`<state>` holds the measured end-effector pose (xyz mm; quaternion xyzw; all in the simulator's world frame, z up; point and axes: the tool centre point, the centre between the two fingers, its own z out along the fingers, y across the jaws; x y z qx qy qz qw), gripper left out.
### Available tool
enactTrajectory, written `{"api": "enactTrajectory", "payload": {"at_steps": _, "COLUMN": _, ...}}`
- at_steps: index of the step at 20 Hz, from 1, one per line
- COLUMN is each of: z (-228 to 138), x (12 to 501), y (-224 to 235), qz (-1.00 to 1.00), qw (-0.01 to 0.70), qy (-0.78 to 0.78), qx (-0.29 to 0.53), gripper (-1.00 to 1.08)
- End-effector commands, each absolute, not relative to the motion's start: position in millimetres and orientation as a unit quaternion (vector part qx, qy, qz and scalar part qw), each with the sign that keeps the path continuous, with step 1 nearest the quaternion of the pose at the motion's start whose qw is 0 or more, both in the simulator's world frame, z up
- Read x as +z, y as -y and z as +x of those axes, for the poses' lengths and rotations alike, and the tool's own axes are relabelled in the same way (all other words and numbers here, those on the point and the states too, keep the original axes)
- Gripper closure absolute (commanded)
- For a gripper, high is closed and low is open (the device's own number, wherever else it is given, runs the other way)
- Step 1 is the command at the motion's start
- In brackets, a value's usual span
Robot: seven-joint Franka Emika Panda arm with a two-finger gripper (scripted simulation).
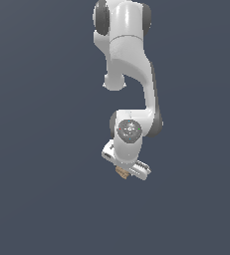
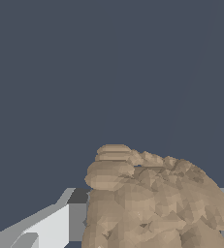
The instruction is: Pick up the object and move it to a goal position.
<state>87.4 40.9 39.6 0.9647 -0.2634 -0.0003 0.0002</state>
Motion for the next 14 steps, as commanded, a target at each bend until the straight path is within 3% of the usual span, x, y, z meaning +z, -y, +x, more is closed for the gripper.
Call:
{"api": "enactTrajectory", "payload": {"at_steps": 1, "z": 87.5, "x": 42.4, "y": -44.6, "qz": 0.965, "qw": 0.000, "qy": 0.263, "qx": 0.000, "gripper": 1.08}}
{"api": "enactTrajectory", "payload": {"at_steps": 14, "z": 86.2, "x": 113.3, "y": -141.9, "qz": 0.965, "qw": 0.000, "qy": 0.263, "qx": 0.000, "gripper": 1.08}}
